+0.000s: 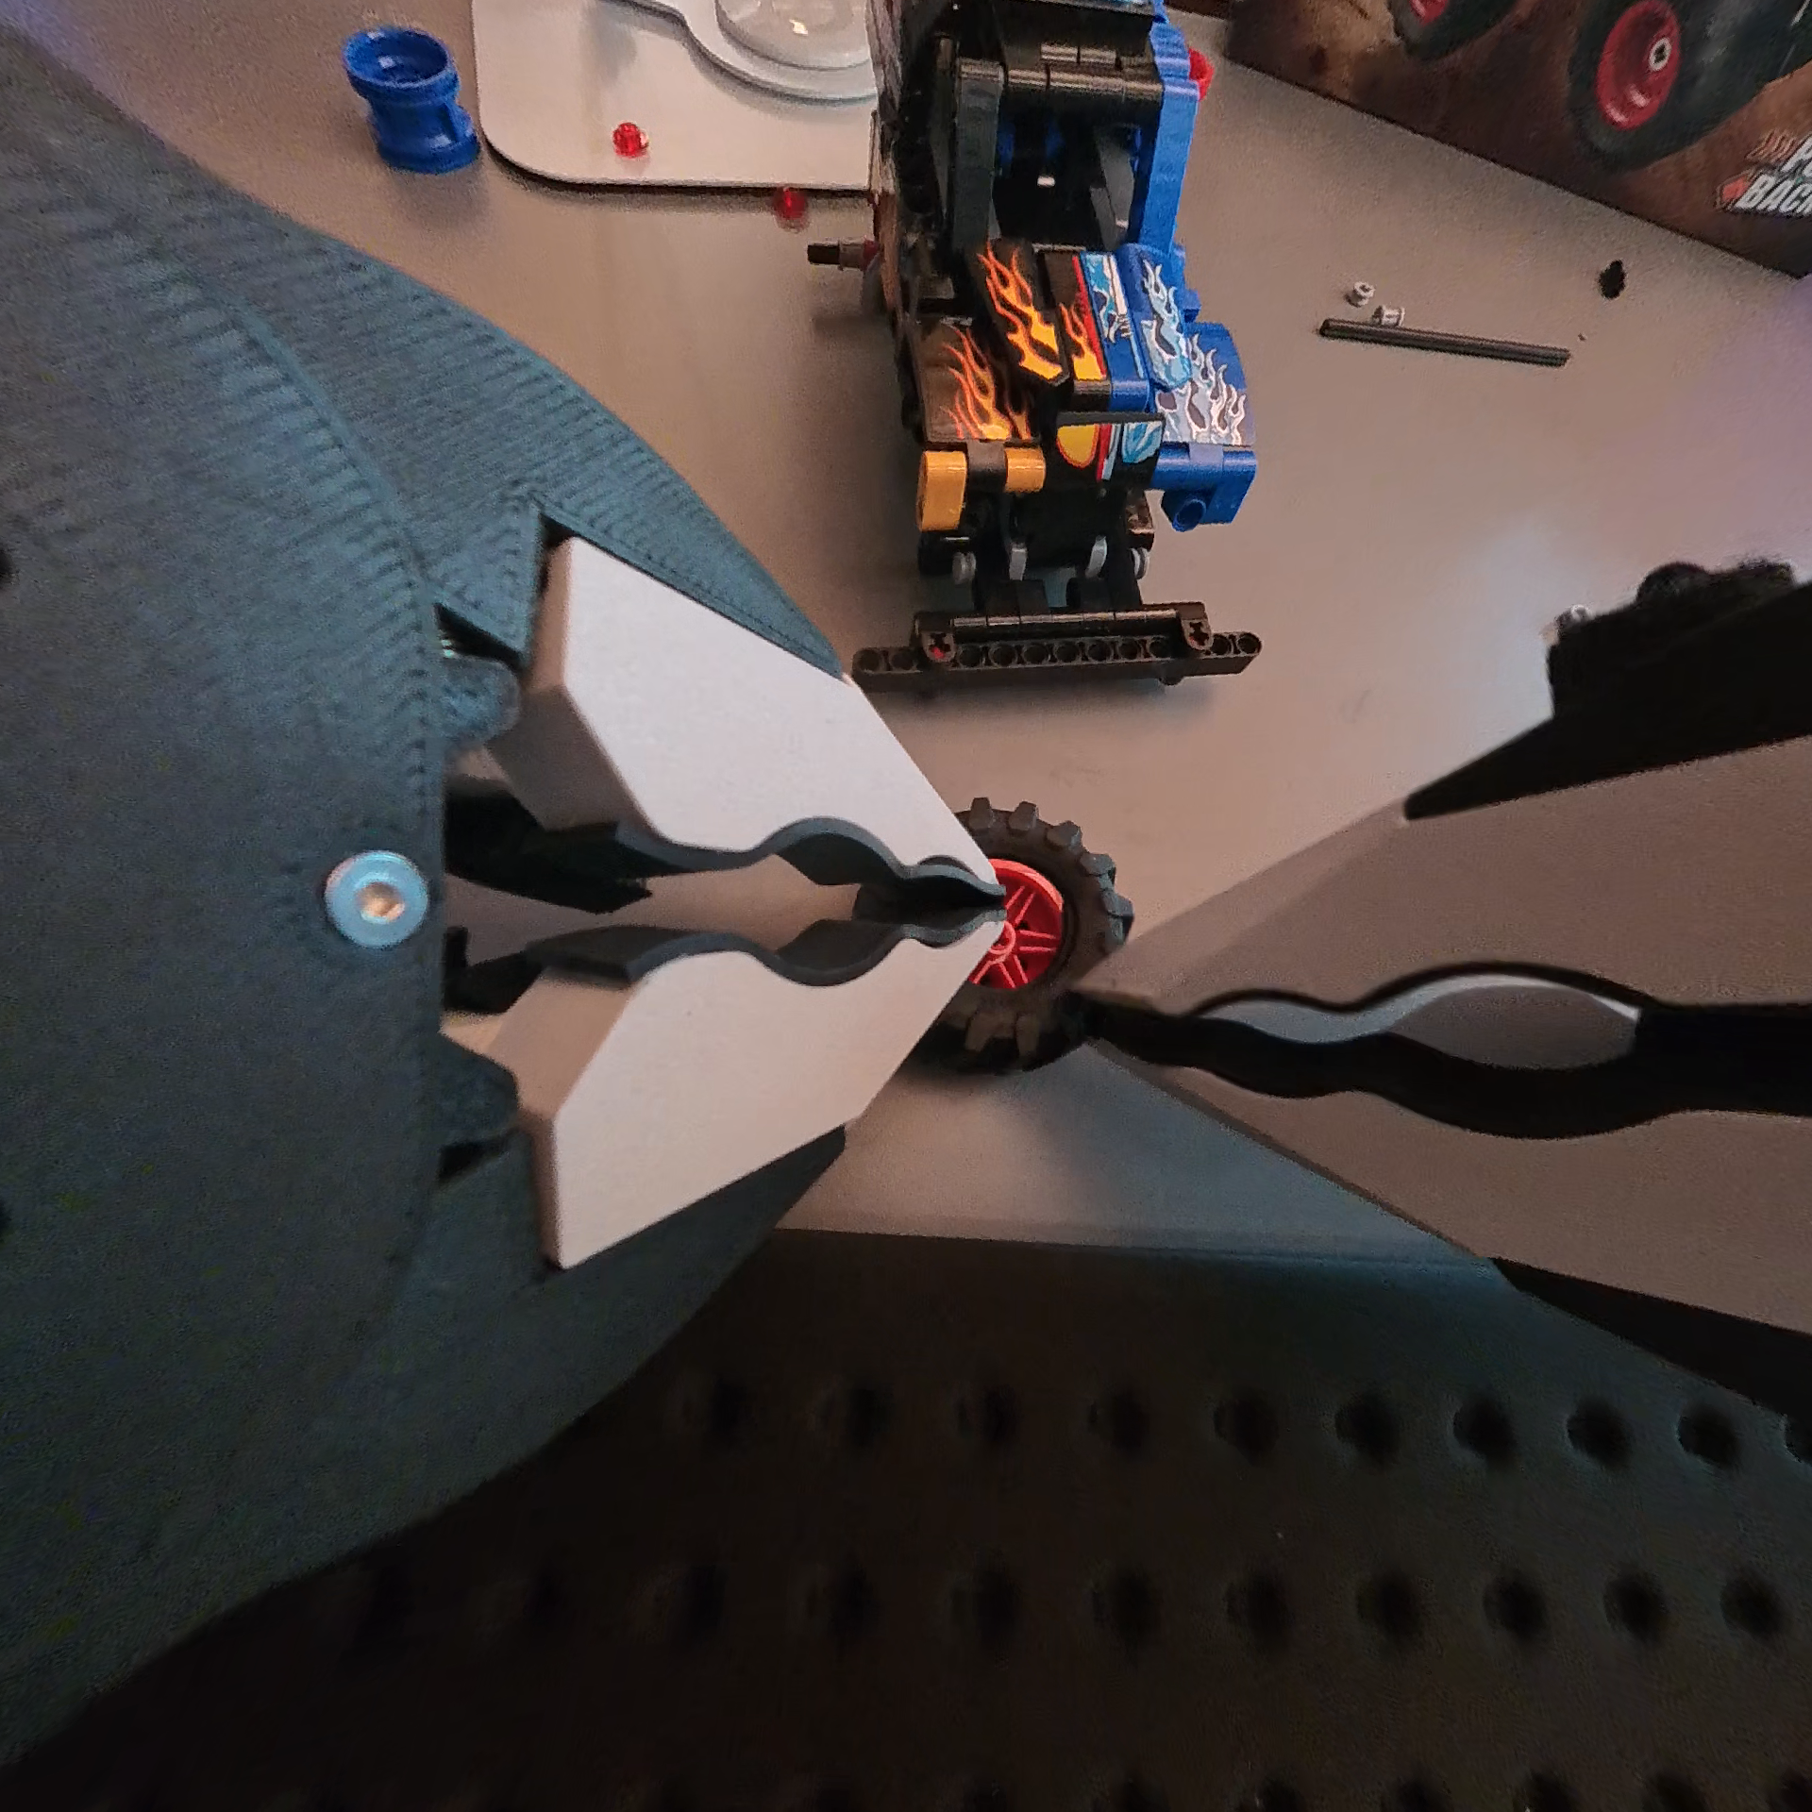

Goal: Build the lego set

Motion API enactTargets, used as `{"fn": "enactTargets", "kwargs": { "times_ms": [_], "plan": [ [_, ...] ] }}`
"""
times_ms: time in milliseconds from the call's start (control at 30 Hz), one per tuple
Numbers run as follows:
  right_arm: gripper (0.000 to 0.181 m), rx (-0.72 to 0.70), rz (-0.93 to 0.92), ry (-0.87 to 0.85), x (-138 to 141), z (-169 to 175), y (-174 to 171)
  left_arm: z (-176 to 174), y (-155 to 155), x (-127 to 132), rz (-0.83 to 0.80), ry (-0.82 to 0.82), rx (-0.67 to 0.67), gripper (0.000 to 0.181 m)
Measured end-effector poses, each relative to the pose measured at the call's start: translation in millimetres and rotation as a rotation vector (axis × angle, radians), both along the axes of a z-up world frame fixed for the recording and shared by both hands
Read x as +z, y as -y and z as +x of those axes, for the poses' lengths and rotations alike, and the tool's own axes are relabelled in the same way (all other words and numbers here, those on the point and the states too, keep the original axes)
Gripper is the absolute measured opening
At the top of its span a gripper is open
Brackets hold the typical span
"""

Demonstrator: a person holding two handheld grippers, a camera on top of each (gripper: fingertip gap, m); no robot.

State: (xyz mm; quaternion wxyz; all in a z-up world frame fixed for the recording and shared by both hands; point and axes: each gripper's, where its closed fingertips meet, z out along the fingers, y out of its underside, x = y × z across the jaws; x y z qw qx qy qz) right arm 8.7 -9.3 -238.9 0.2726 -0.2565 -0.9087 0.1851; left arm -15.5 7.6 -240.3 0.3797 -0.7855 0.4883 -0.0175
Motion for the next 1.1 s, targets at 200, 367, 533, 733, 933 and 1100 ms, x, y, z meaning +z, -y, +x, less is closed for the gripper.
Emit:
{"fn": "enactTargets", "kwargs": {
  "times_ms": [200,367,533,733,933,1100],
  "plan": [
    [0.0,0.025,-0.042,0.059,-10.6,11.1,4.5,-0.1,-0.1,0.3,-0.005,0.003,-0.008,0.0],
    [0.019,-0.001,-0.034,-0.018,5.0,-3.2,-1.5,0.1,0.2,0.6,-0.016,0.019,-0.022,0.0],
    [0.015,0.037,0.012,0.033,-7.1,-3.9,-1.6,0.8,-0.4,0.2,-0.013,0.011,-0.033,0.0],
    [0.012,0.056,-0.025,0.031,-6.0,-2.5,-1.6,1.0,-0.3,0.2,-0.014,0.036,-0.026,0.001],
    [0.011,0.013,-0.074,-0.069,-5.5,-0.1,-1.0,1.1,-1.5,-0.4,-0.008,0.114,-0.01,0.0],
    [0.009,0.038,-0.06,-0.05,-5.6,2.0,0.1,2.0,-2.5,-0.8,-0.035,0.125,-0.001,0.0]
  ]
}}
